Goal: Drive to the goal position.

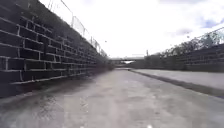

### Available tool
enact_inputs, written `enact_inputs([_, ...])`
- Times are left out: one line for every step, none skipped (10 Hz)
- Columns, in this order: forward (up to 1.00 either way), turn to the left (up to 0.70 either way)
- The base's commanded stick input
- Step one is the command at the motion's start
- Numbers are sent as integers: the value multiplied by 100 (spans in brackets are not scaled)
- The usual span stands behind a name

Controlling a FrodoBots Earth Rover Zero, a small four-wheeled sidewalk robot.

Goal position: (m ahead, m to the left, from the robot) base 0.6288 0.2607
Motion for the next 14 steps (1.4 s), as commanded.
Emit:
enact_inputs([100,-26])
enact_inputs([100,-22])
enact_inputs([100,-17])
enact_inputs([100,-12])
enact_inputs([100,-8])
enact_inputs([100,-3])
enact_inputs([100,0])
enact_inputs([100,0])
enact_inputs([100,0])
enact_inputs([100,0])
enact_inputs([100,0])
enact_inputs([100,0])
enact_inputs([100,0])
enact_inputs([100,0])
